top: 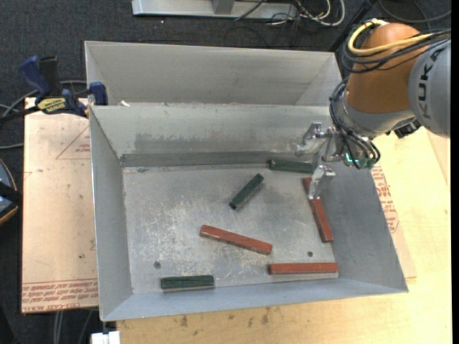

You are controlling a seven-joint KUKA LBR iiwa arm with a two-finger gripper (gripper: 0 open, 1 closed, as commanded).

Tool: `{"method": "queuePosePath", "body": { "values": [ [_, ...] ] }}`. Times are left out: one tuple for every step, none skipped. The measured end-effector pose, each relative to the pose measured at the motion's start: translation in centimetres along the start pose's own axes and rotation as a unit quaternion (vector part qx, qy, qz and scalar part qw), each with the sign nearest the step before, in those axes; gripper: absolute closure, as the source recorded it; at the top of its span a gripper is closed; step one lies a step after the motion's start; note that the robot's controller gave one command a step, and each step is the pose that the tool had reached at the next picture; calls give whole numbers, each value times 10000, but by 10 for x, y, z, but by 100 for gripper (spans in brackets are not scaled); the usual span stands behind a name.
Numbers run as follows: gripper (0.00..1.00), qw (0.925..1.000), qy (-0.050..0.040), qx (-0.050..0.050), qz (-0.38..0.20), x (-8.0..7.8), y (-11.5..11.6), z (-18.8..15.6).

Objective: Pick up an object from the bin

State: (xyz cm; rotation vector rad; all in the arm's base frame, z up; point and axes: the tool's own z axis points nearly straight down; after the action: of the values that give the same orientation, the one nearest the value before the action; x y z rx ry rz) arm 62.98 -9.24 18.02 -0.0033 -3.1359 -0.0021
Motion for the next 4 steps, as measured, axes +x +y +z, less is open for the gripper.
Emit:
{"method": "queuePosePath", "body": {
  "values": [
    [0,10000,-39,6,-8,-2,0,-5],
    [0,9998,-77,7,181,-13,27,46],
    [0,9992,-15,-9,396,-13,41,95],
    [0,9999,-86,20,-58,2,66,101]
  ]
}}
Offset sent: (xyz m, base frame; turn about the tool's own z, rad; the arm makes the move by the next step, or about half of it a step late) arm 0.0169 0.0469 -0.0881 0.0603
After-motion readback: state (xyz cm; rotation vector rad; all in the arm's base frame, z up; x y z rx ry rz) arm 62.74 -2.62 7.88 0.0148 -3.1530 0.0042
